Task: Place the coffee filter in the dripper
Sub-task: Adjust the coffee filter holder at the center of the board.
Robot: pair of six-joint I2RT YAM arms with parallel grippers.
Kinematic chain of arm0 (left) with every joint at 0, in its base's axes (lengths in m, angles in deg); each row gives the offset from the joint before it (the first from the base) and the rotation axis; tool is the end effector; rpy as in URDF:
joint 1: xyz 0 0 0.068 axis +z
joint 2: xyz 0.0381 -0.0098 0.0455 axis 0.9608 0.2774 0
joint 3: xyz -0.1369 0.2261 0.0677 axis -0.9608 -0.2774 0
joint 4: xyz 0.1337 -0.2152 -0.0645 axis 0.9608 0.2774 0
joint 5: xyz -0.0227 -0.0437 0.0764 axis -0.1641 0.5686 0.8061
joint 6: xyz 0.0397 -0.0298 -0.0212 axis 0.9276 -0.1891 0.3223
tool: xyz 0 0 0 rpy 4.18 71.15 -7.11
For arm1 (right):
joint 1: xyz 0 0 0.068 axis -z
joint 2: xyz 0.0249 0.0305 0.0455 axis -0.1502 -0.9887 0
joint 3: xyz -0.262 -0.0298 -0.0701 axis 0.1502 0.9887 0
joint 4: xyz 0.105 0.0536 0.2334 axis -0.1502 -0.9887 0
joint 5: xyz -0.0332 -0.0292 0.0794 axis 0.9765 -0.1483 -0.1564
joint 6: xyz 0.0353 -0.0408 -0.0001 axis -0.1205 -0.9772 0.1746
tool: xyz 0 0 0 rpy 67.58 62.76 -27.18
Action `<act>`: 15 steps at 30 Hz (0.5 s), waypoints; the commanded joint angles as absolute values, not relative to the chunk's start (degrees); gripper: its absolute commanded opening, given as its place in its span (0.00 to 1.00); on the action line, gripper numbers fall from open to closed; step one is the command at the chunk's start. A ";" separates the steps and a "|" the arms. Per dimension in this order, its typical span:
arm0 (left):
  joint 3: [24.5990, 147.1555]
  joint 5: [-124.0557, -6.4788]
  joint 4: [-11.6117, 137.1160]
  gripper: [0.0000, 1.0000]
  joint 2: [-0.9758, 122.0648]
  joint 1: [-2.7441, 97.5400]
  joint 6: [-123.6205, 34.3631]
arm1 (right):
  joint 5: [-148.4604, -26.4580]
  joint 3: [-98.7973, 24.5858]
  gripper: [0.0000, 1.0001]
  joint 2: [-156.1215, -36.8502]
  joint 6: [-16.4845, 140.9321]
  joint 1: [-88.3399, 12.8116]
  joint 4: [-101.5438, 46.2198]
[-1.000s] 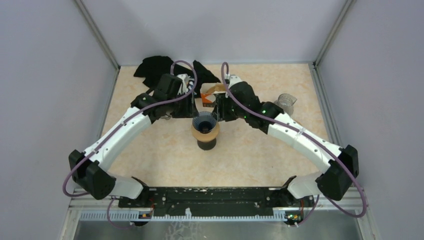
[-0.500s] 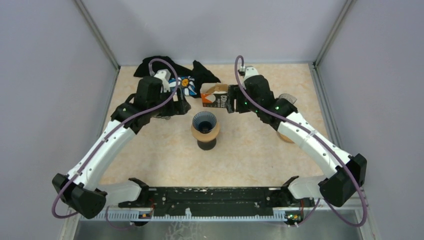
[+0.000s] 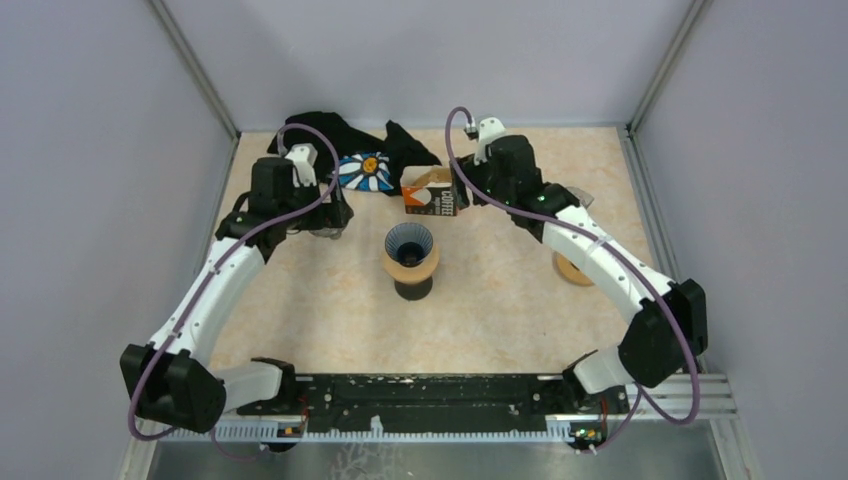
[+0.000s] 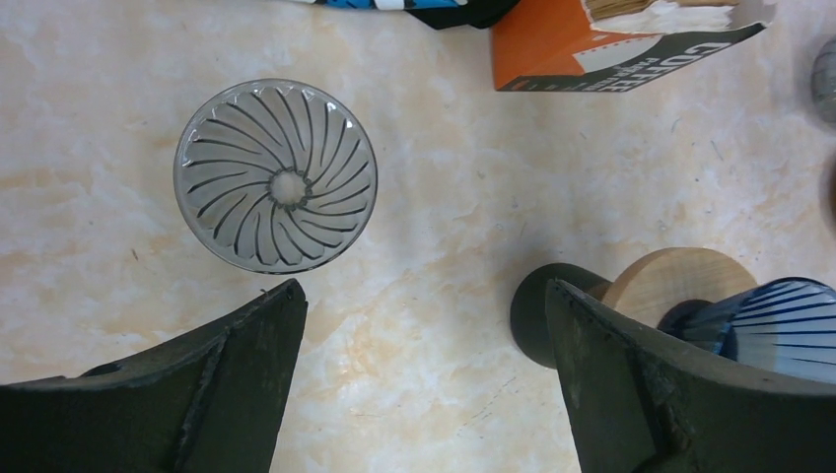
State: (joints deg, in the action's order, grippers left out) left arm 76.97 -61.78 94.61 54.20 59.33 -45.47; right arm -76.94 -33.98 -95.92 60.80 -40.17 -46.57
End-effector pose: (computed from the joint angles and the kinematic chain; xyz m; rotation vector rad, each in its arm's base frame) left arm 0.2552 -0.0695 0.3313 0.0888 2.2097 -0.3551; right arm 0.2777 0.1683 0.3486 -0.4369 2.0216 0.3480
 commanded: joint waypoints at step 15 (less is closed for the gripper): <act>72.07 -69.27 89.99 0.98 55.04 66.15 -42.52 | -75.66 -52.09 0.56 -117.30 67.74 -35.09 -48.53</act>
